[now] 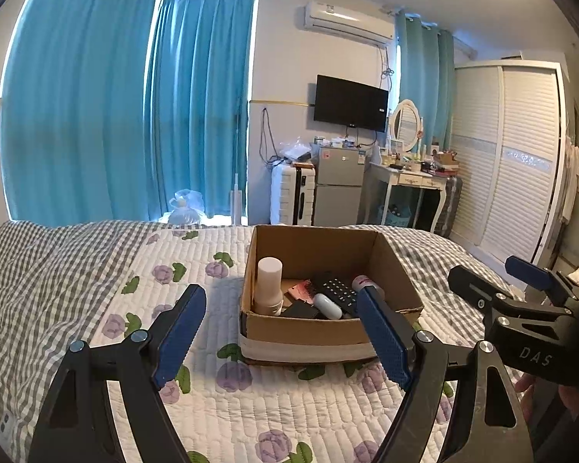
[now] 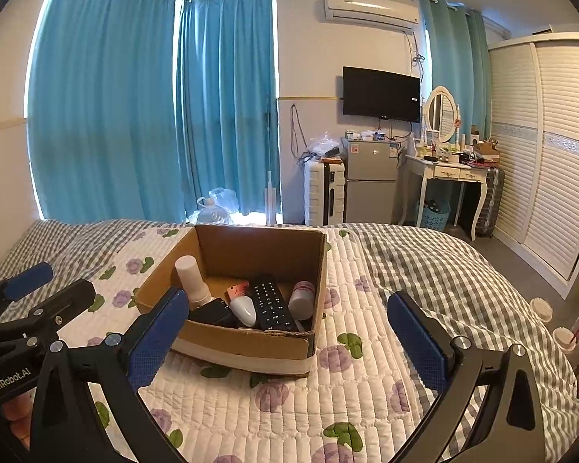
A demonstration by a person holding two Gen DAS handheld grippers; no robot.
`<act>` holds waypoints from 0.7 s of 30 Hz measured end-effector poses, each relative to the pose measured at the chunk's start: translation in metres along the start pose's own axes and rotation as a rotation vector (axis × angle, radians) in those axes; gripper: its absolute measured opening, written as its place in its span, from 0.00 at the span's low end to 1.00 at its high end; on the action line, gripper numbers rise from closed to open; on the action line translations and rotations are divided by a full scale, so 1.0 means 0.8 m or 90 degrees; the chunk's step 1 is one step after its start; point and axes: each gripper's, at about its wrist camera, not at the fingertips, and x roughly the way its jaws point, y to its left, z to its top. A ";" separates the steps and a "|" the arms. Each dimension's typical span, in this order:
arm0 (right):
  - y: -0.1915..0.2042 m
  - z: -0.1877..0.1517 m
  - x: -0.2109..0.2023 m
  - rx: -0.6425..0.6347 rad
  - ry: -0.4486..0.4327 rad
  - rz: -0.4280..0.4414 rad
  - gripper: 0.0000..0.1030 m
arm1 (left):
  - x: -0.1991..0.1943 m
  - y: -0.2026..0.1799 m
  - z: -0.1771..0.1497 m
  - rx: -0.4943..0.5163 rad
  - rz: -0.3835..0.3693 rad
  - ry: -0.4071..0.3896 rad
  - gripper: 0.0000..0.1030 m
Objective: Organize rigid objects
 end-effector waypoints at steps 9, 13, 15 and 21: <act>0.001 -0.002 0.001 0.000 0.009 0.001 1.00 | -0.002 0.001 0.000 -0.004 0.006 0.001 0.81; -0.001 -0.002 0.001 0.004 0.010 0.000 1.00 | -0.003 0.000 0.000 0.001 0.004 0.004 0.81; -0.003 -0.002 0.001 0.004 0.010 -0.002 1.00 | -0.003 0.001 0.000 0.002 0.001 0.005 0.81; -0.004 -0.002 0.003 0.001 0.013 -0.004 1.00 | -0.003 0.001 0.000 0.002 0.002 0.008 0.81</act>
